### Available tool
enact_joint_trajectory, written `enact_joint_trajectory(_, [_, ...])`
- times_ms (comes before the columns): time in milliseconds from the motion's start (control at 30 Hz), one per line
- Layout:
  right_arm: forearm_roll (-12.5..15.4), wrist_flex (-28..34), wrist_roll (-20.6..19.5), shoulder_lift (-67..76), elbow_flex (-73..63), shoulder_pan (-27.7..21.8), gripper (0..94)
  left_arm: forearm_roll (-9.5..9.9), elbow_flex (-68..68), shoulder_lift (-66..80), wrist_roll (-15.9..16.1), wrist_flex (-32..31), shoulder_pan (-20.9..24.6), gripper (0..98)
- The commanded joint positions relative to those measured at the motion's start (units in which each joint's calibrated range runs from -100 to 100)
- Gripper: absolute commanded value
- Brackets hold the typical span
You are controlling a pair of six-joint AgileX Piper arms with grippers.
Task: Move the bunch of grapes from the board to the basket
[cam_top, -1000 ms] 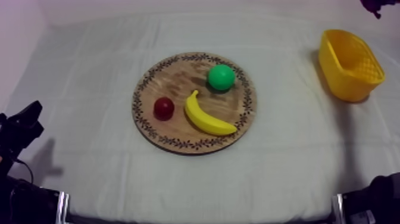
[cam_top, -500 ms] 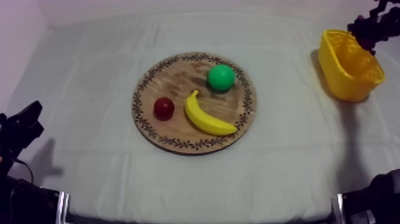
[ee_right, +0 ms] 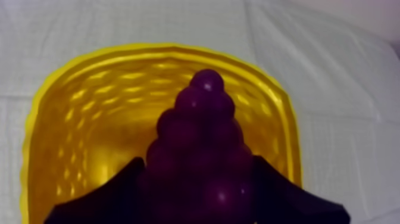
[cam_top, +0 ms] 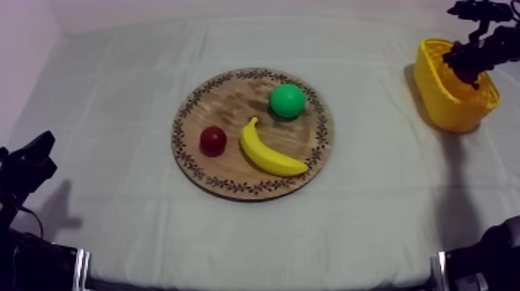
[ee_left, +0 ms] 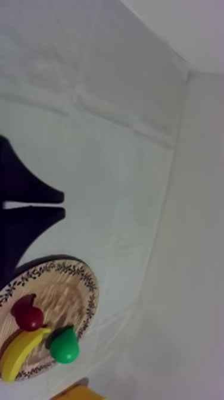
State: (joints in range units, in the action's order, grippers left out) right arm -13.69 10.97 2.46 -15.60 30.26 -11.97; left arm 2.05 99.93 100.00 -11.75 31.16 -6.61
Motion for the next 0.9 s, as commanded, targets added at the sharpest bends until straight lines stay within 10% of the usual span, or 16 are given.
enact_joint_trajectory(0, [0.4,0.1,-0.1,-0.1,-0.5,-0.1,47.4,0.02,0.0,0.0,0.0,0.0,0.0,0.1])
enact_joint_trajectory(867, [7.7,0.0,8.3,7.3,-0.4,0.0,55.7,0.02,0.0,0.0,0.0,0.0,0.0,0.1])
